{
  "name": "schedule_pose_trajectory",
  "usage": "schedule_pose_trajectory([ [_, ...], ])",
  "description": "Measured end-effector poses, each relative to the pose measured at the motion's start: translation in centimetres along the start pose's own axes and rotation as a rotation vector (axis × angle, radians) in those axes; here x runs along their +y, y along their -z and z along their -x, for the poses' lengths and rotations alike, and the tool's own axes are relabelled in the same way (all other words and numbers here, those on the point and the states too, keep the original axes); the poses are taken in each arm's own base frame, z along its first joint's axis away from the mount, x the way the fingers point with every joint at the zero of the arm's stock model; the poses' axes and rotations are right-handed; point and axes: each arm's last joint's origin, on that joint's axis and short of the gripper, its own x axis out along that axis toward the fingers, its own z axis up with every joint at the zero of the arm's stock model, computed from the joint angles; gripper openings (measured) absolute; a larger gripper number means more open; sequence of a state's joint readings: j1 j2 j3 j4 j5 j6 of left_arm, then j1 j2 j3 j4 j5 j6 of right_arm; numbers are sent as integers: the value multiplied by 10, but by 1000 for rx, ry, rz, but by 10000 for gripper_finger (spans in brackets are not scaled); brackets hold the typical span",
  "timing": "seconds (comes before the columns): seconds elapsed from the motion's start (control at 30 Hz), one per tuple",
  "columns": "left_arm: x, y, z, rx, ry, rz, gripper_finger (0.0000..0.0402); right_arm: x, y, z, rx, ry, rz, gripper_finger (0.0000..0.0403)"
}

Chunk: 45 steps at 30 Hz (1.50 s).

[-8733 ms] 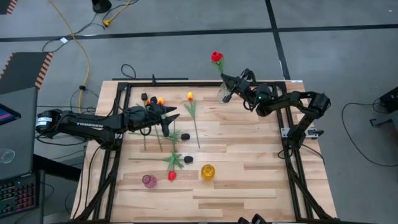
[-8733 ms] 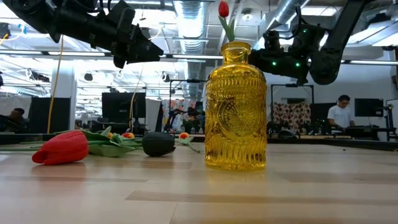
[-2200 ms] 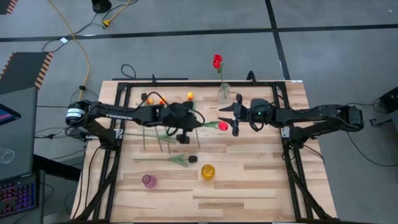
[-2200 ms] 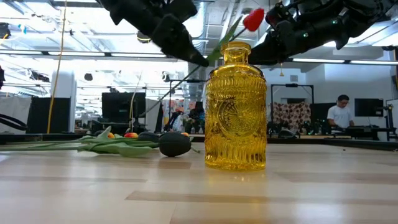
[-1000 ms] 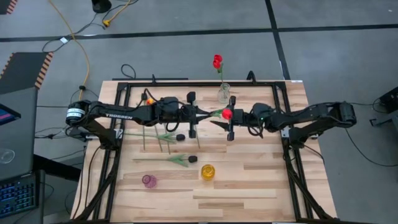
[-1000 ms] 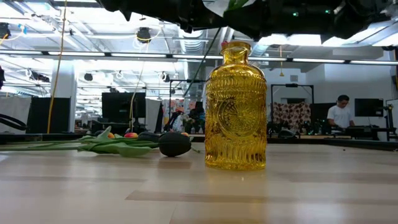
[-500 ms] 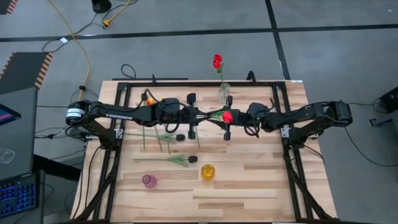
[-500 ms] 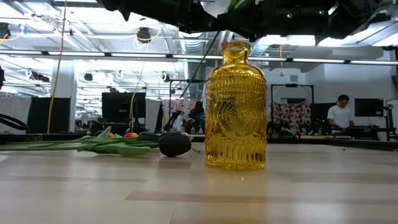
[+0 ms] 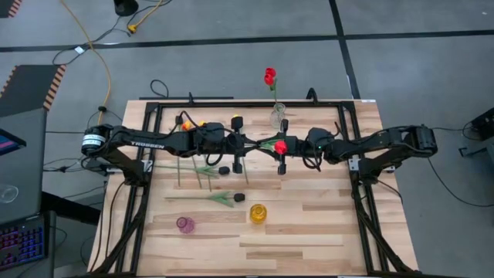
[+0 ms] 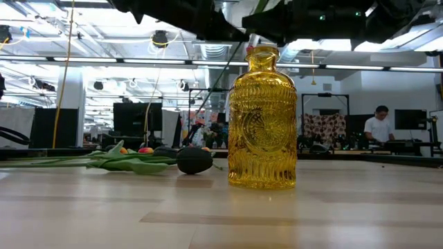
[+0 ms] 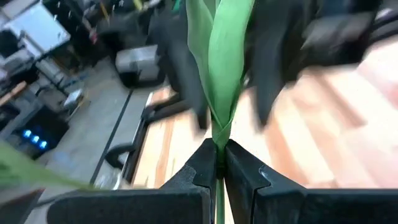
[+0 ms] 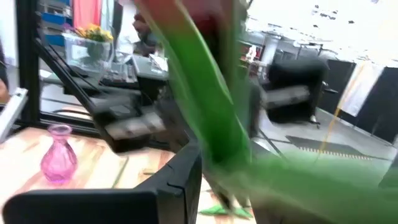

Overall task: Sort flowers into vase by color
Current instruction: Put the red flower into the transparent vase

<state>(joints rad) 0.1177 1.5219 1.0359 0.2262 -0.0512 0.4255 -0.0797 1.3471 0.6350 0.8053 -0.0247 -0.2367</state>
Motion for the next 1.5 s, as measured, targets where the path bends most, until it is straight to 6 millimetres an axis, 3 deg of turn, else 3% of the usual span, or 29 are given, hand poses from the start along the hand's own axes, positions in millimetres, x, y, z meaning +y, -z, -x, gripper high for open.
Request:
schedule_pose_trajectory([
  [0.4, 0, 1, 0, 19, -35, -2, 8, -1, 1, 0, 15, 13, 0, 103],
  [0.77, 0, 1, 0, 18, -34, 1, 12, -1, 1, 0, 21, 25, 0, 100],
  [0.93, 0, 1, 0, 18, -51, 46, 50, -1, 1, 0, 24, 25, -1, 93],
  [1.23, 0, 1, 0, 27, -59, 72, 143, -1, 2, 0, 27, 29, 0, 38],
  [1.5, 3, 3, 0, 79, -164, 69, 165, -18, -7, 15, 90, 69, 0, 51],
])
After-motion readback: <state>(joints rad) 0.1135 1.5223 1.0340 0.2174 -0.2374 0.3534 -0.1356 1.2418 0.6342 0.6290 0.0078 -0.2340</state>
